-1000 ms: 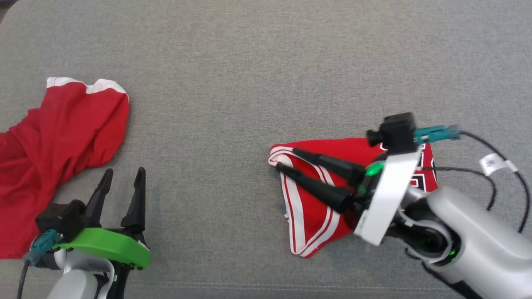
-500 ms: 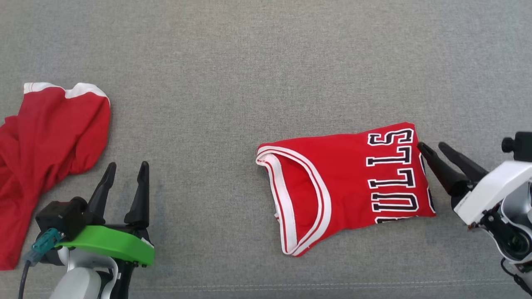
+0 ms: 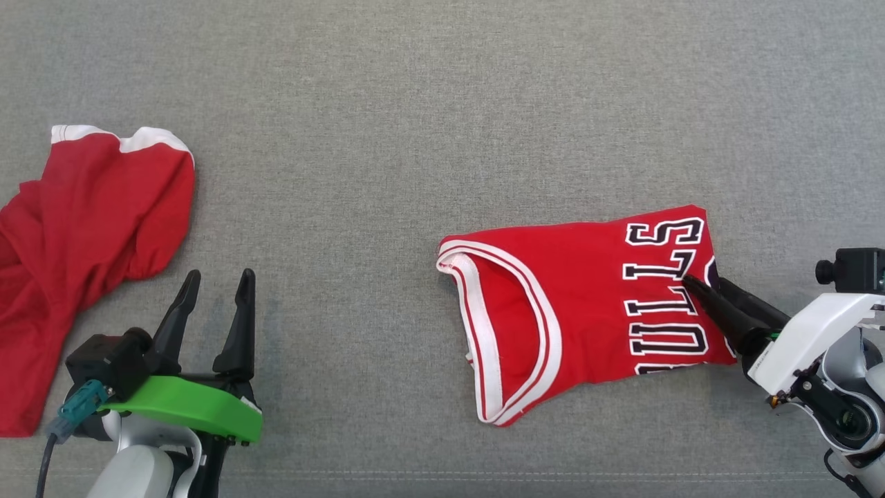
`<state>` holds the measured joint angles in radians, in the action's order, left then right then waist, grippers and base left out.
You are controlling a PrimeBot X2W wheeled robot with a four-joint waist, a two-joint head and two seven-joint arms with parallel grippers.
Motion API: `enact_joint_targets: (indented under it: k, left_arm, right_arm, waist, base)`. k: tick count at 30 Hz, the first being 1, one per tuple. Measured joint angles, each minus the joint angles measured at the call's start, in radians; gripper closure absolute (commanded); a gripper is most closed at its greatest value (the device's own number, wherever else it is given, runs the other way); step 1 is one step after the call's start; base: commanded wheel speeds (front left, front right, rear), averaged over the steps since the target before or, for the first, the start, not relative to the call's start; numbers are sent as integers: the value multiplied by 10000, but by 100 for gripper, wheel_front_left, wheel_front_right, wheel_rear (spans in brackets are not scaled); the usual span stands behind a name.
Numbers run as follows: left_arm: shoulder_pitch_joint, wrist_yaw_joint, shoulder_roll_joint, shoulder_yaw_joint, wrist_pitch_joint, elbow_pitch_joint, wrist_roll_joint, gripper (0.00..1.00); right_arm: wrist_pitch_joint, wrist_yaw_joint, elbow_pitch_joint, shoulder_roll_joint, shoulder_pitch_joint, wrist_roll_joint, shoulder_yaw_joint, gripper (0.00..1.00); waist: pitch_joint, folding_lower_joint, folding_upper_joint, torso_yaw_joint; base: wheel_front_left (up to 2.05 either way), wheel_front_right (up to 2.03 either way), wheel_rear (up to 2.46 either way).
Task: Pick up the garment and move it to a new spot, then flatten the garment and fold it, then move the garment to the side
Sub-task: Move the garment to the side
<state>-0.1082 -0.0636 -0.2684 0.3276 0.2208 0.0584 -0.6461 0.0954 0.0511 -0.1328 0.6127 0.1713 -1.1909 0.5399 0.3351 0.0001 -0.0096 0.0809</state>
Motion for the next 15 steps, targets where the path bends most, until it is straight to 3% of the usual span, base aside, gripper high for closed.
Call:
enact_joint_targets:
  k: [1,2,4,7,11,15]
  left_arm:
    - [-1,-2,0,-12,0,-2,0,0]
    - [-3,-2,0,-4,0,-4,0,0]
    - [-27,0,19,56,-2,-19,15,0]
    - [-159,0,77,115,-4,-75,29,0]
    - [-362,0,79,94,-4,-251,29,0]
    - [-466,-2,79,105,-15,-401,69,0]
  right_arm:
    - [84,27,-58,-31,19,-23,31,0]
    - [180,82,-104,-73,64,-105,73,48]
    - [299,134,-111,-90,159,-140,113,100]
    - [784,280,-6,79,660,-123,247,100]
    - [1455,249,31,1126,1857,487,96,100]
    - [1818,-328,-529,2675,3012,1024,-784,100]
  waist:
    - [5,0,0,25]
    - [11,0,0,46]
    - [24,0,0,99]
    - [92,0,0,203]
    - [275,0,0,295]
    - [512,0,0,374]
  base:
    - [0,0,0]
    - [0,0,0]
    - [0,0,0]
    - [0,0,0]
    - [0,0,0]
    - [0,0,0]
